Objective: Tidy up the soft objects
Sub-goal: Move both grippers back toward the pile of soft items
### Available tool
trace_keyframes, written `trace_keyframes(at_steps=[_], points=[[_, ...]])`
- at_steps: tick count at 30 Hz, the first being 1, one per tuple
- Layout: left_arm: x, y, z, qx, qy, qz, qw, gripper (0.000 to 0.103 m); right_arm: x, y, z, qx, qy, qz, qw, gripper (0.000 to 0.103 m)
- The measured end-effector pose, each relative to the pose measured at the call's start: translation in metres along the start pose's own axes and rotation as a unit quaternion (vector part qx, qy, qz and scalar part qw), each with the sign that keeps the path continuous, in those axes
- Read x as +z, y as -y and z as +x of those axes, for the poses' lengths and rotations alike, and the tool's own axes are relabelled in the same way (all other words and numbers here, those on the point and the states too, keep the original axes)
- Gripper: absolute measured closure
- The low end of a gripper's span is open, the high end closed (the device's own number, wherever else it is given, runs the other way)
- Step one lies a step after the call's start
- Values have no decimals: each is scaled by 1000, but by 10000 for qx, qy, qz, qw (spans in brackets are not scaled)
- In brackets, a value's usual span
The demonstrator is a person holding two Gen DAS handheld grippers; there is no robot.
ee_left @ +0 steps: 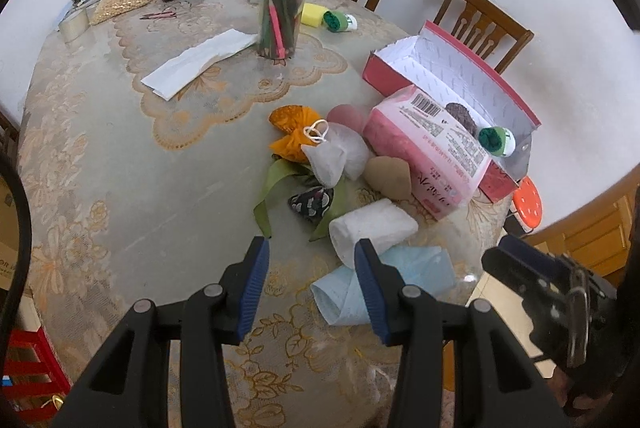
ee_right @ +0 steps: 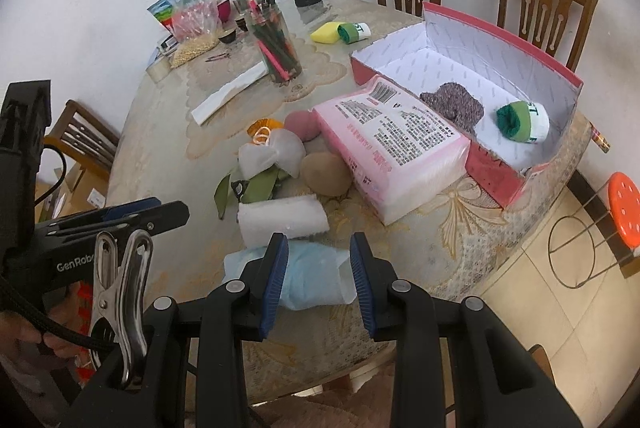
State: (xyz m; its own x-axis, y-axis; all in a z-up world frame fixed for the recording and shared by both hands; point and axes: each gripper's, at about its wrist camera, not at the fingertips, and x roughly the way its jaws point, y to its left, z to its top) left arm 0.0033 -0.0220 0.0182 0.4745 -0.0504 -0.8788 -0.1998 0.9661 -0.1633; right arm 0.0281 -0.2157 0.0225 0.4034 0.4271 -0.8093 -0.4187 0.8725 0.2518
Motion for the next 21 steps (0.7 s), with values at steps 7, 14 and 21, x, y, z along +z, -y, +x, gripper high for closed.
trace_keyframes(at_steps=[7,14,21], points=[[13,-4,20,-144,-5,58,9999,57,-6,-2,2,-83,-100,-28,9999,70],[40,-6,38,-72,59,211,9997,57,-5,-5,12,-81,-270,53,9996,70],[77,-10,58,203,99,415,9989,56,3,-19,35,223,-538,4,9983,70]])
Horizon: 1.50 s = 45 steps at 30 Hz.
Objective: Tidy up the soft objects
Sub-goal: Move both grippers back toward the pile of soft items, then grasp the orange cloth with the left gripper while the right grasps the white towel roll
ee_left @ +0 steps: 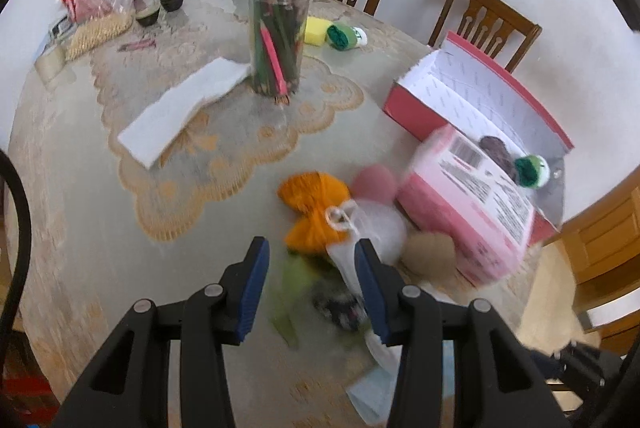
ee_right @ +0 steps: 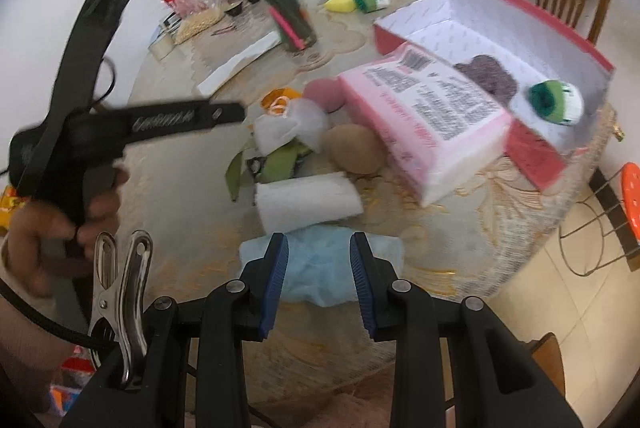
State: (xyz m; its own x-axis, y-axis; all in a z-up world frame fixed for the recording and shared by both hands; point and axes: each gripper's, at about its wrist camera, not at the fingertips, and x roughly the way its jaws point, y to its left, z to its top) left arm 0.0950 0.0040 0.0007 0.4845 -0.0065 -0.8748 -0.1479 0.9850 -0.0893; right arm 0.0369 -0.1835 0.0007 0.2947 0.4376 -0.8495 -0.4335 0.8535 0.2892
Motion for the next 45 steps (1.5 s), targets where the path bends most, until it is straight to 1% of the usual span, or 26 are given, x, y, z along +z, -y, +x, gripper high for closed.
trace_keyframes(at_steps=[1,5,8,11,14,15,19,27,28,29,30,31,34,39,44,45], points=[[6,0,4,50,9,39,10000,56,2,-1,4,42,-33,11,10000,70],[23,0,23,47,-26,153,9999,56,4,-1,15,126,-123,101,9998,70],[30,1,45,84,-215,225,9995,56,3,0,23,108,-196,143,9996,70],[34,-2,66,62,-411,167,9990,56,3,-1,29,-3,-212,50,9998,70],[36,-6,77,39,-500,78,9987,56,3,-1,32,-32,-213,-17,9998,70],[36,-7,79,6,-526,46,9986,56,4,-1,33,-34,-218,-37,9997,70],[37,-11,87,-332,-616,-215,9973,56,4,-2,38,-85,-236,-144,9996,70],[37,-6,88,-360,-487,-178,9980,57,5,-1,42,-116,-278,-168,9994,70],[37,-6,88,-392,-472,-207,9979,64,6,-1,42,-121,-273,-171,9994,70],[37,-5,89,-489,-466,-243,9974,69,6,-2,42,-128,-269,-179,9994,70],[36,-5,88,-576,-469,-274,9969,72,6,-1,42,-130,-267,-184,9994,70],[36,-4,87,-544,-440,-268,9972,76,6,-1,41,-131,-264,-190,9994,70],[35,-3,83,-516,-355,-231,9978,80,5,-2,39,-132,-256,-203,9994,70],[30,-13,66,-590,-213,-418,9972,80,2,-2,35,-132,-221,-204,9995,70],[21,-29,36,-487,10,-556,9973,80,0,-4,30,-153,-157,-242,9995,70],[19,-31,32,-466,37,-577,9972,80,0,-5,29,-151,-144,-238,9995,68]])
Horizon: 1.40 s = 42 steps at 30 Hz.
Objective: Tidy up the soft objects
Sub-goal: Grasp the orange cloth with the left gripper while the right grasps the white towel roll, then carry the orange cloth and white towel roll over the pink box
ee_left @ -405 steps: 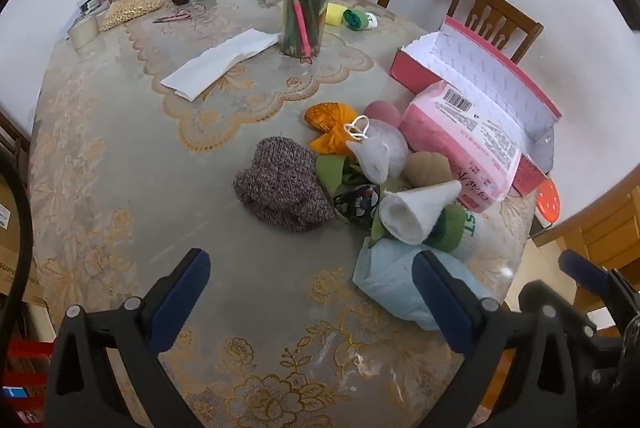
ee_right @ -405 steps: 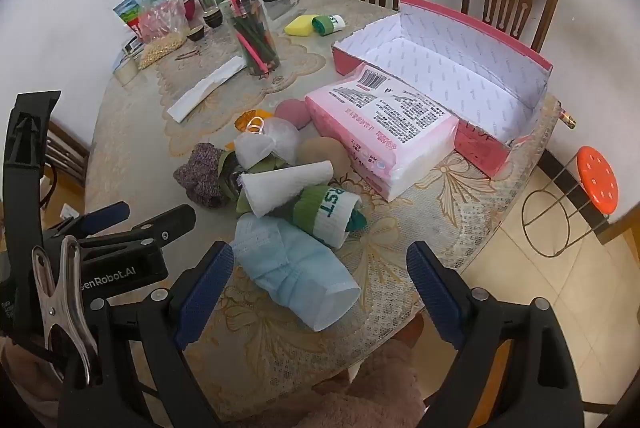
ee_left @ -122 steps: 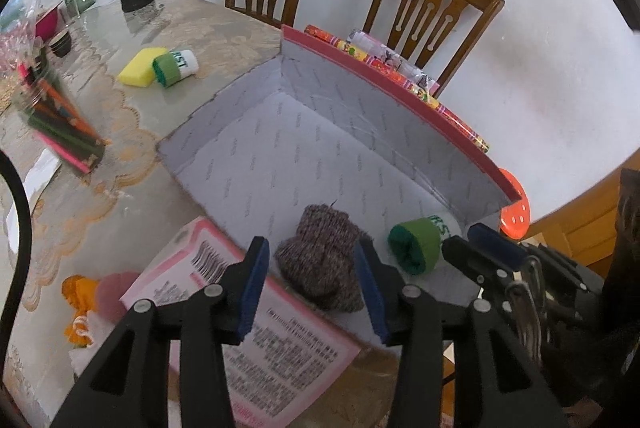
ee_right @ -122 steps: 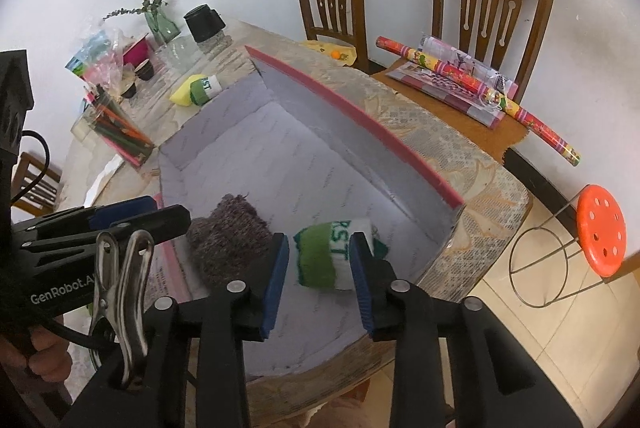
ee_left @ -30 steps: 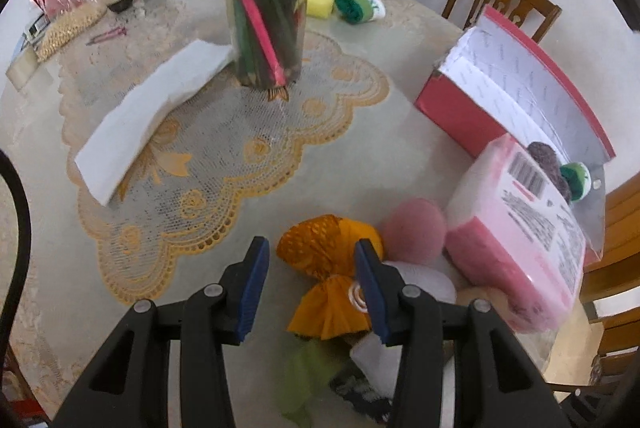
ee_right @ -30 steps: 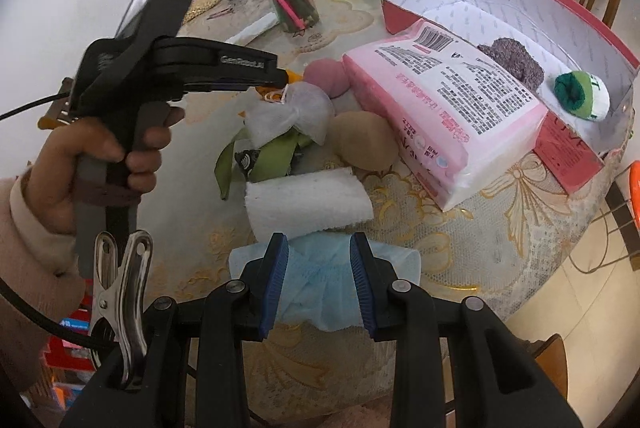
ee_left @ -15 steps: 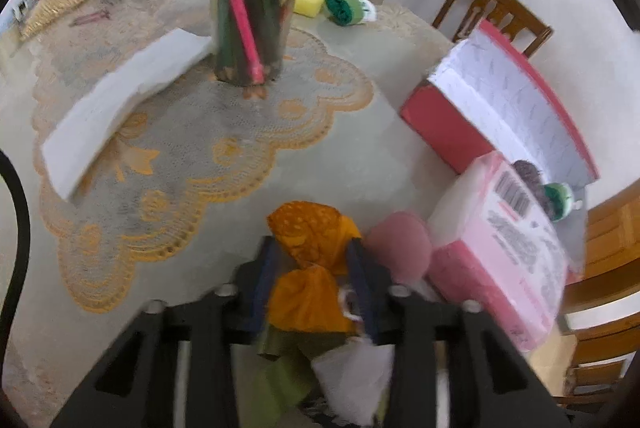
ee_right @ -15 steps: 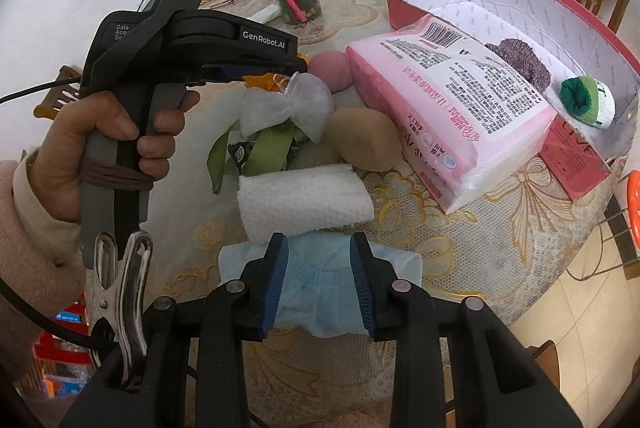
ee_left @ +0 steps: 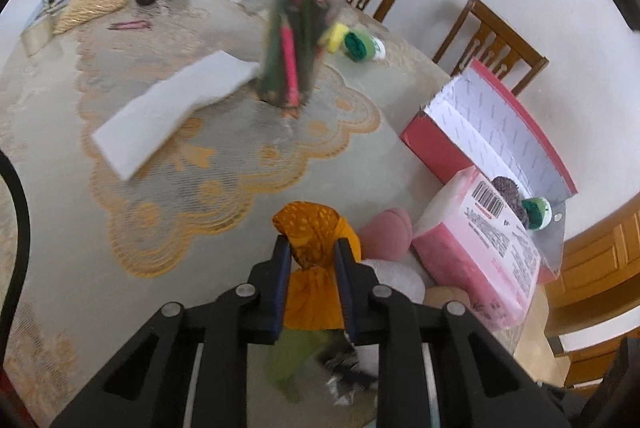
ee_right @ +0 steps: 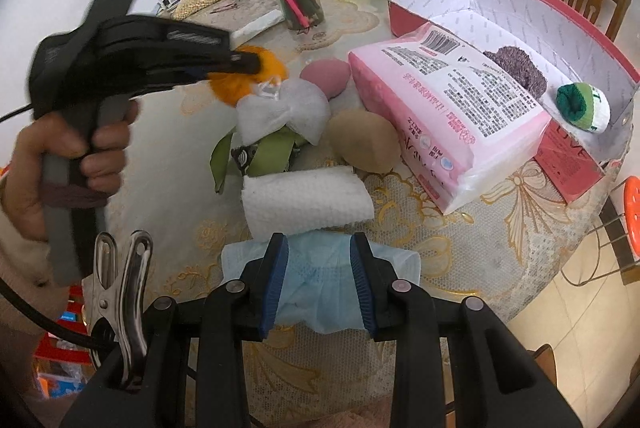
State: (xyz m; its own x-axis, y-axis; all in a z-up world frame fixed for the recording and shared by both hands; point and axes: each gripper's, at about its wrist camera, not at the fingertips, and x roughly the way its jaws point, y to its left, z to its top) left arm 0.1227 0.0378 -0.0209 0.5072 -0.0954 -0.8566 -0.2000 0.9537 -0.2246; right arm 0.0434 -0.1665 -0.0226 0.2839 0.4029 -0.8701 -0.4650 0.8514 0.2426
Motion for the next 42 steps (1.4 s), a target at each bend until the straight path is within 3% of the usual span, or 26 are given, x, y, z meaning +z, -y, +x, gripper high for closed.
trace_keyframes(at_steps=[4,6,20,21,27,31,42], points=[[-9,-12,-23,24,124,-166,9998,80,6,-2,0,139,55,68,9999,48],[-15,-17,-32,68,169,-216,9996,80,10,-5,1,154,101,30,9998,44],[-60,-44,-71,201,176,-554,9981,80,23,-36,35,-114,-181,-492,9986,44],[-62,-44,-72,205,175,-567,9980,80,22,-35,35,-152,-195,-465,9986,45],[-74,-47,-84,240,240,-599,9976,80,23,-26,32,-82,-115,-206,9997,82],[-79,-48,-91,213,294,-657,9972,80,22,-32,28,5,-47,-313,9995,97],[-90,-49,-117,278,517,-720,9957,80,24,-60,-5,380,409,-790,9953,99]])
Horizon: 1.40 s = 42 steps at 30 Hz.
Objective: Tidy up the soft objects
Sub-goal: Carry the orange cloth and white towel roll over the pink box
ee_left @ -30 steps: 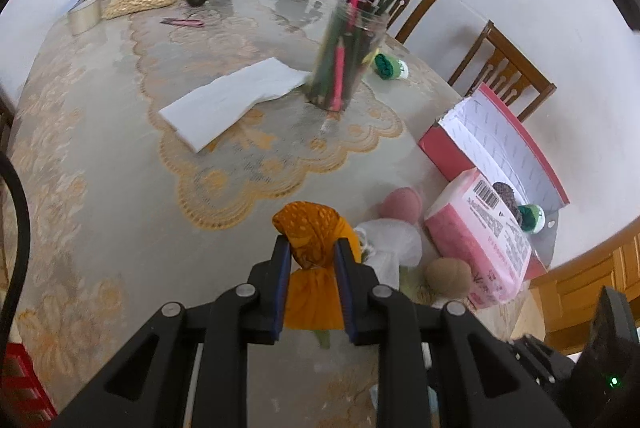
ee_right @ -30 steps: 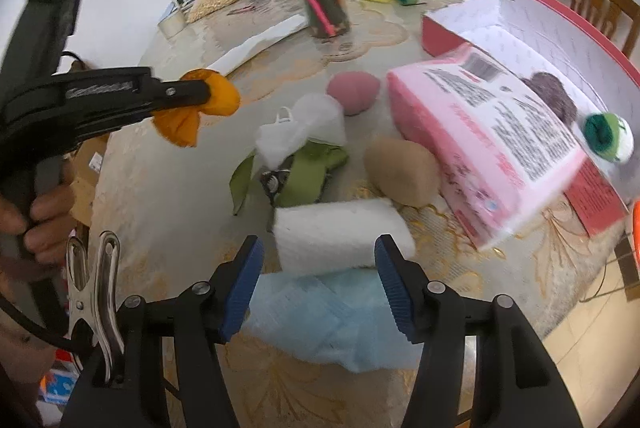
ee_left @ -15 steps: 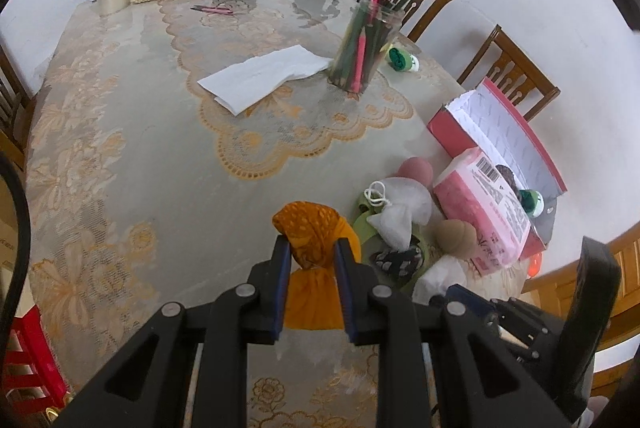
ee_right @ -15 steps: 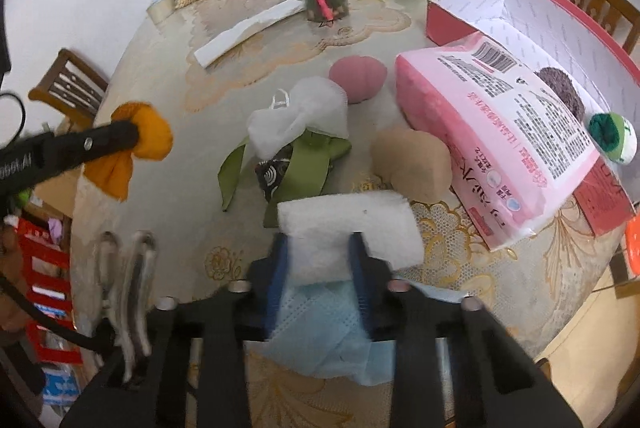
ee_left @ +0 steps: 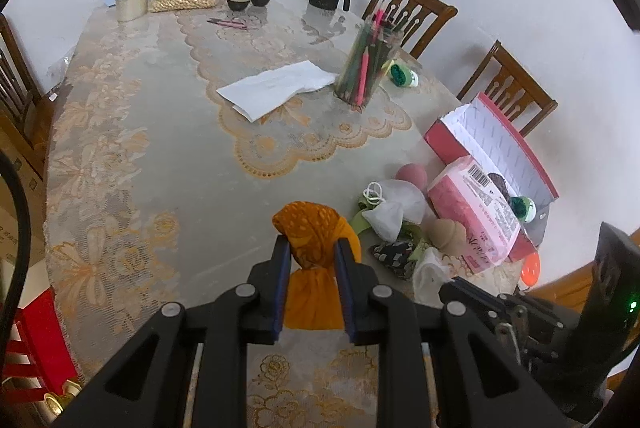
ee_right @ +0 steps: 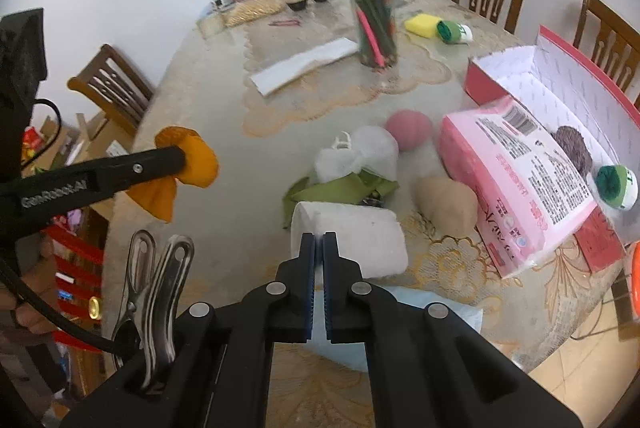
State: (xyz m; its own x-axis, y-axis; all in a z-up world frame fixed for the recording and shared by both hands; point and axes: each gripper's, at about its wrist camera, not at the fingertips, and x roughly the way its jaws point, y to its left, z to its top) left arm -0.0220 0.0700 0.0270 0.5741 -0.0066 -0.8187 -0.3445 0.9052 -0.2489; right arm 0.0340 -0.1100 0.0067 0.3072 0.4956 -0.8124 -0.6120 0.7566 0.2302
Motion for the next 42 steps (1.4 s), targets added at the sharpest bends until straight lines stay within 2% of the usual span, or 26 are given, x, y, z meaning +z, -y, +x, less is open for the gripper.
trace_keyframes(at_steps=[6,10,23,31,42], points=[[-2,-2,-13,23,119,-13,9999,80,1,-15,-16,339,103,-158,9992,98],[-2,-3,-20,25,177,-49,9998,80,4,-22,-20,381,171,-317,9986,99],[8,13,-28,-81,263,20,9996,80,7,-24,-46,236,433,-448,9978,98],[12,43,-30,-234,292,333,9987,80,6,-7,-69,120,692,-253,9972,99],[25,95,-18,-327,262,592,9974,80,17,45,-96,83,908,63,9958,99]])
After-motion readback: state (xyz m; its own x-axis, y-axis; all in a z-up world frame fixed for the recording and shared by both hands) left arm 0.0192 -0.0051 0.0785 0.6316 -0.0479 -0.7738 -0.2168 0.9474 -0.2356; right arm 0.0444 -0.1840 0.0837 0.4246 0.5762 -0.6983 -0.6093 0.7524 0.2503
